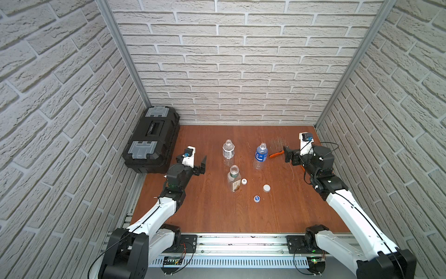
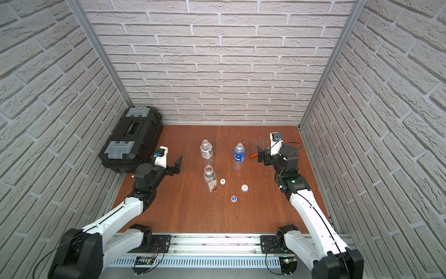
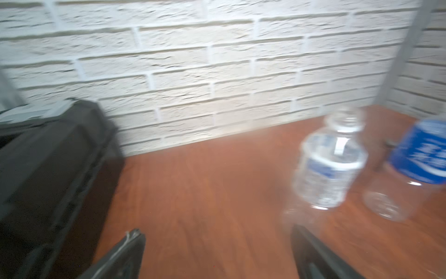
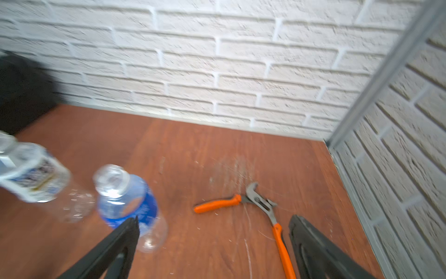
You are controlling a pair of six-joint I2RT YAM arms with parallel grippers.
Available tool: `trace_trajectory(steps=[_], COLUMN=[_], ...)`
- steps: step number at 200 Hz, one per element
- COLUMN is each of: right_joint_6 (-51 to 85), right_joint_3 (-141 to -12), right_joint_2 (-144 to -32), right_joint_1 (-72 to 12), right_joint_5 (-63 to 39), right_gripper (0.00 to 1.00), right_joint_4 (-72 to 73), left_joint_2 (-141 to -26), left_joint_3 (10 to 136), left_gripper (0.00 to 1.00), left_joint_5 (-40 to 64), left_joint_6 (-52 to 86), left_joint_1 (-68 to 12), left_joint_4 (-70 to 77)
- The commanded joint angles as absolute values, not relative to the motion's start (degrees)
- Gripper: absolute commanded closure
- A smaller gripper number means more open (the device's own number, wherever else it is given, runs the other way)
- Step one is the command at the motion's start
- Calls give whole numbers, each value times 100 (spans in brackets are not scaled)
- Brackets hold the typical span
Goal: Screw on the bottle caps
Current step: Pick up the plastic bottle at the center of the board.
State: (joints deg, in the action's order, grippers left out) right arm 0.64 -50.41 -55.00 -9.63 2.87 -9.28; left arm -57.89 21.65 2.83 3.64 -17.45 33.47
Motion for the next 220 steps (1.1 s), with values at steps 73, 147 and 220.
trace_trajectory(steps=[73,147,220], right_joint_6=[-313,-944,-1037], right_joint_3=[-8296,-10269,-11213], right_joint_2=[-7415,-9663,-10970], right_joint_1=[-4109,-4750,-4759], right_joint_5=[296,-174,-146], right_gripper=[0,11,28], right_joint_4=[-5151,-6172,-6927], left_joint_2=[-3785,-4360,-4915], left_joint_3=[1116,878,908], left_gripper=[2,2,2], left_joint_5=[82,915,1235], left_joint_6=[116,-461,-319], left_joint_1=[-3375,-3505,-3490], left_joint_4=[2998,3692,4199])
